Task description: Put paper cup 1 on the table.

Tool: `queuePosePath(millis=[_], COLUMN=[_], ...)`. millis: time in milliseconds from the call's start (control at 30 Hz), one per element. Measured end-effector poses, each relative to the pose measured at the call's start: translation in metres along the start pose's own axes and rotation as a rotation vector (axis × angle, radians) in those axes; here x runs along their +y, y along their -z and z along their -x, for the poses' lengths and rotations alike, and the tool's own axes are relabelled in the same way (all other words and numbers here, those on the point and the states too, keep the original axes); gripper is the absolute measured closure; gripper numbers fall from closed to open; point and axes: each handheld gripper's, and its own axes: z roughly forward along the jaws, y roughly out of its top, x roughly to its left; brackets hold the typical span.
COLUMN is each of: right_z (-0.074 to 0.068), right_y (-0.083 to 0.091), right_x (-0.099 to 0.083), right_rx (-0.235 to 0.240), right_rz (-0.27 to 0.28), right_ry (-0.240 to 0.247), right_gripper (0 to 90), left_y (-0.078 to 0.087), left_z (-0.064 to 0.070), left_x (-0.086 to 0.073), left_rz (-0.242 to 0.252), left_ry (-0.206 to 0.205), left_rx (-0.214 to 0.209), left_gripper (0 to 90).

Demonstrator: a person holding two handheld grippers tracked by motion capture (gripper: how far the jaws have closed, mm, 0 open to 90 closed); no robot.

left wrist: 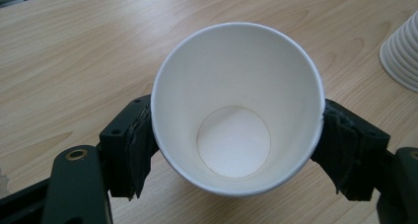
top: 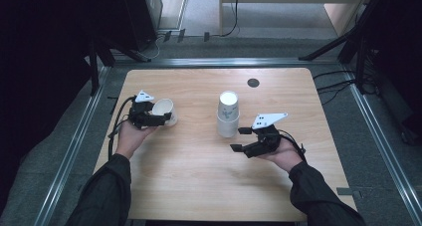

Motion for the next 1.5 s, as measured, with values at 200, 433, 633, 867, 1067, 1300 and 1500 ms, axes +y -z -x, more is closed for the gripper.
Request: queuePosePath(millis=[200,433,633,867,1067,1300,1500], right_z=[0.001,0.001,0.002,0.002,0.003,0.003,0.004], right_y=[0.000,0.000,0.000,0.001,0.001,0.001,0.002], right_x=[-0.001,-0.001,-0.001,-0.001,0.000,-0.001,-0.001], right_rx=[-0.003,-0.002,-0.003,-0.003,-0.004,-0.001,-0.003], right_rz=[-0.004,-0.002,-0.002,0.000,0.003,-0.002,0.000], right_ry=[-0.005,-0.006,-0.009,-0.012,-0.017,-0.016,-0.020], right_gripper=[28.4,28.6,28.7,28.8,28.8,28.8,28.8], left_y=[-0.004,-0.007,-0.010,-0.007,-0.005,-0.001,0.005], left_z=[0.001,0.002,0.002,0.000,0.000,0.000,0.002], left_x=[0.000,0.000,0.000,0.000,0.001,0.002,0.003], left_rz=[-0.024,-0.029,-0.048,-0.039,-0.033,-0.015,-0.006], left_ry=[0.001,0.004,0.020,0.036,0.055,0.051,0.047], left_rx=[-0.004,-0.017,-0.041,-0.053,-0.067,-0.067,-0.068], left_gripper=[23.3,22.1,13.3,12.7,6.9,1.8,1.8])
